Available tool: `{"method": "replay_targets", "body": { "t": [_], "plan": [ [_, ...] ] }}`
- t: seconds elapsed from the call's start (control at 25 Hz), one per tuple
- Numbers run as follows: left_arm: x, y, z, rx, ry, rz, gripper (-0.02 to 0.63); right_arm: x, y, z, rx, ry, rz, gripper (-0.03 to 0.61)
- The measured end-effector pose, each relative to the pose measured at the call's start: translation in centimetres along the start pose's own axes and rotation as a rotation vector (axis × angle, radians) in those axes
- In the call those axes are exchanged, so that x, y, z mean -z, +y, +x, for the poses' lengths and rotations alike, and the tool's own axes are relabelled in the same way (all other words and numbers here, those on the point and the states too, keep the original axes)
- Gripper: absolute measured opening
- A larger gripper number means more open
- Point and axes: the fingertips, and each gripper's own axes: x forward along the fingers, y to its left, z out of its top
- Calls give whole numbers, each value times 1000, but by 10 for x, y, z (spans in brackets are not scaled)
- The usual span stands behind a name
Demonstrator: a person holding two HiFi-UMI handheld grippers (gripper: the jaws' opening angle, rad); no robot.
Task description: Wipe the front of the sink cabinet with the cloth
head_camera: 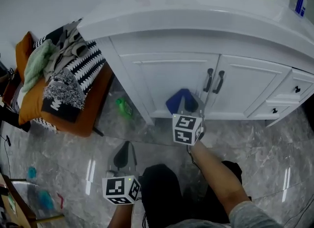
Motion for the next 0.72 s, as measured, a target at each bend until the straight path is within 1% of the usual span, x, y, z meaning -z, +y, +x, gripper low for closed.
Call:
{"method": "replay_targets", "body": {
  "t": [0.12, 0.24, 0.32, 0.48, 0.56, 0.72],
  "plan": [
    [3, 12, -4, -20, 4, -5, 11, -4, 24, 6, -26, -8, -6, 29],
    [4, 20, -9, -37, 4, -11, 11, -5, 60, 12, -90, -12, -64, 29],
    [4, 27, -13, -49, 5, -13, 11, -6, 87, 16, -153, -4, -118, 31],
    [9, 41, -19, -74, 16, -16, 11, -2, 132, 26, -270, 16, -265, 31],
    [14, 45, -20, -78, 26, -18, 11, 4, 145, 28, -303, 33, -316, 31],
    [17, 45, -17, -66, 33, -15, 11, 17, 150, 31, -322, 61, -346, 31]
  ]
}}
